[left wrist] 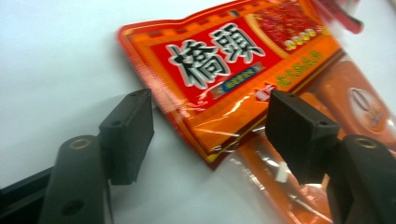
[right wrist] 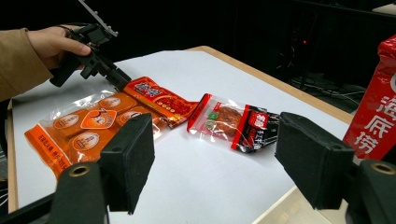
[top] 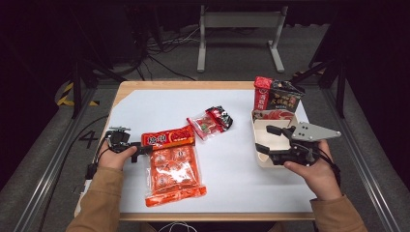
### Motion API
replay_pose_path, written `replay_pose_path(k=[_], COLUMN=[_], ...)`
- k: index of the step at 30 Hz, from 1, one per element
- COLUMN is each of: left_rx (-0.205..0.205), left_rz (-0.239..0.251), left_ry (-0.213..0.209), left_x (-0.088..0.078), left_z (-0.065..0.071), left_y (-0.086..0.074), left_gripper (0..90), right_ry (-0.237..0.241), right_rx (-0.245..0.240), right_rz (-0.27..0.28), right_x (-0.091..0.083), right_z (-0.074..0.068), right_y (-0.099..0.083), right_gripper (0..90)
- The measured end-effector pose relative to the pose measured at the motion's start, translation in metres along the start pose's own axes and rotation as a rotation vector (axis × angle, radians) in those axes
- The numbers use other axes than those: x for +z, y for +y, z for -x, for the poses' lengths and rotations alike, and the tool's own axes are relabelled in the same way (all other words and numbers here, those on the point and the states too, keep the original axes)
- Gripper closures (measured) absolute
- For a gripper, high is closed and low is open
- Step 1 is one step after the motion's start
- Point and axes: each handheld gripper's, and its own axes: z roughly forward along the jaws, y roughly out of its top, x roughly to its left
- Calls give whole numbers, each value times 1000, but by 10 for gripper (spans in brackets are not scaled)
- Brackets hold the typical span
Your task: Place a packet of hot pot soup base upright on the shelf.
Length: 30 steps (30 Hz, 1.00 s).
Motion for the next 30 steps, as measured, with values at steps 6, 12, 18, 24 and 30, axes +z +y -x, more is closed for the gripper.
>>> replay_pose_path(k=[6,12,18,24,30], left_rx=[-20,-1,-35,-51,-34], left_rz=[37,67,98,131,165], left_ry=[-27,-20,-61,-89,-85], left_x=[0,3,10,17,22], left_z=[-5,-5,-10,-13,-11], left_y=[-1,0,2,6,8], left_gripper=[348,418,444,410,532], right_ry=[-1,2,8,4,-5], right_rx=[-2,-1,-4,-5,-4], right_rz=[4,-6,-13,-16,-23], right_x=[0,3,6,5,2], right_z=[0,-1,-3,-3,-4], right_y=[0,0,-1,-1,-3], right_gripper=[290,291,290,291,290])
